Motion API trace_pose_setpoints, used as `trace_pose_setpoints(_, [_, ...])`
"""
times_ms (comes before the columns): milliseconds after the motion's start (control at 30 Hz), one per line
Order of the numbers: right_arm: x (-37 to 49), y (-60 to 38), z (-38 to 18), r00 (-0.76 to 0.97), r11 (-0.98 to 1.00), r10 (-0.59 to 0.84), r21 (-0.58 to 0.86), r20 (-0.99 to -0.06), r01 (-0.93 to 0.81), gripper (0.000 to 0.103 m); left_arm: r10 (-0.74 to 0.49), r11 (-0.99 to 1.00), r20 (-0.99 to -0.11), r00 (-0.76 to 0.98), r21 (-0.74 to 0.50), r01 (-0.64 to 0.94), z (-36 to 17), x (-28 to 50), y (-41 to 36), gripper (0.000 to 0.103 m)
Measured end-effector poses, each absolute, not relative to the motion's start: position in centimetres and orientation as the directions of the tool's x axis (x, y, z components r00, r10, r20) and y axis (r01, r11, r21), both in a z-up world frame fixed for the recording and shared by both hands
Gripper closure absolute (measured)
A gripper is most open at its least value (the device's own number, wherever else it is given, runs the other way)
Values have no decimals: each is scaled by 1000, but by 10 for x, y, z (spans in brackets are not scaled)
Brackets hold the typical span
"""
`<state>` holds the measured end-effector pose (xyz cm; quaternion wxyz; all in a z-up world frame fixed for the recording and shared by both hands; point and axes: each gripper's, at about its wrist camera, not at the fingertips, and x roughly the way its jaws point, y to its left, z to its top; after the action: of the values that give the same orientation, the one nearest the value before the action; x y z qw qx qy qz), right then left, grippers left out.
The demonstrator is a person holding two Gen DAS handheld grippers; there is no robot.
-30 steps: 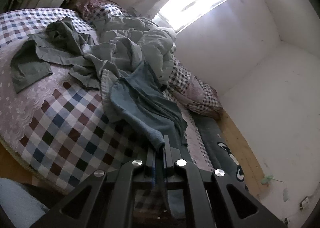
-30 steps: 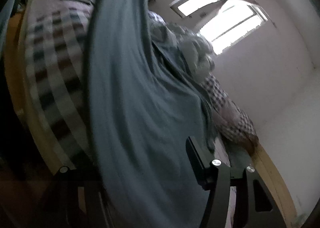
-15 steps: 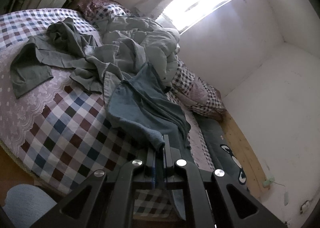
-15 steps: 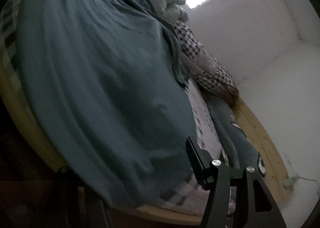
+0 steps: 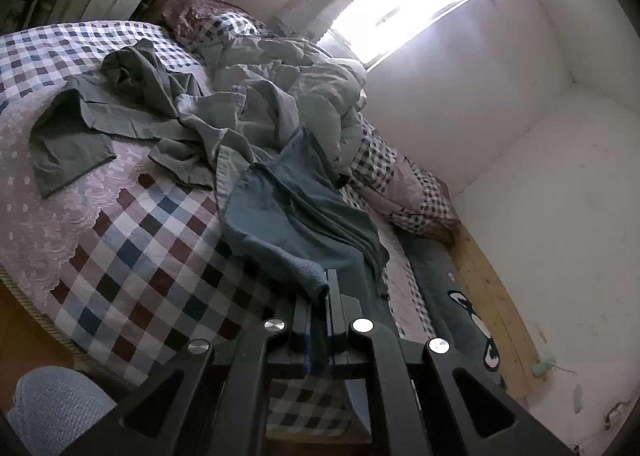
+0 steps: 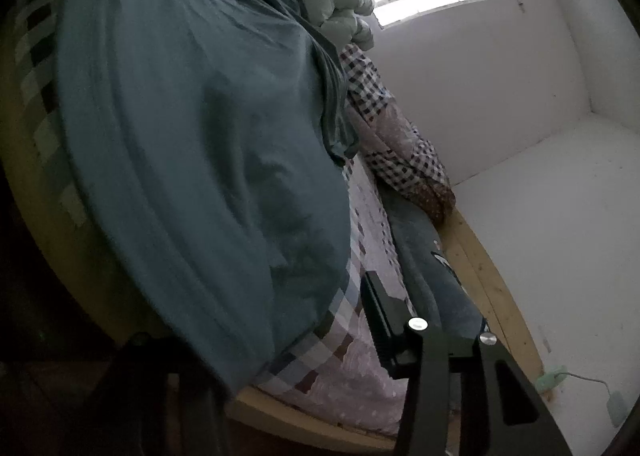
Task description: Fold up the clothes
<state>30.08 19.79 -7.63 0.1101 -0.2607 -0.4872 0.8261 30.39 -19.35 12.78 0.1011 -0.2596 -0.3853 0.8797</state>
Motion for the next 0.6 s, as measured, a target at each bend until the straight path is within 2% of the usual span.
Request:
trace_pose_setpoints(100, [304, 200, -81, -835, -492, 440, -867, -329, 82, 54, 375, -681, -381, -845, -732, 28, 127, 305, -195, 100])
trace_pose_setpoints(200, [304, 203, -90, -823, -488, 449, -867, -347, 100, 60, 373, -684, -385, -844, -729, 30, 127, 306, -194, 100])
trace_pose_setpoints(333, [308, 206, -91, -816, -485, 456, -868, -354, 106, 81, 367, -686, -387, -846, -727, 35, 126, 306, -194, 100])
trace_pose_setpoints(500, [317, 211, -83, -818, -481, 461, -872, -344, 95, 83, 364, -679, -390, -846, -733, 46, 125, 306, -197, 100])
trace_pose_setpoints(600, [322, 214, -77, -819, -479, 464, -874, -337, 89, 89, 365, -678, -390, -845, -734, 47, 125, 307, -197, 100])
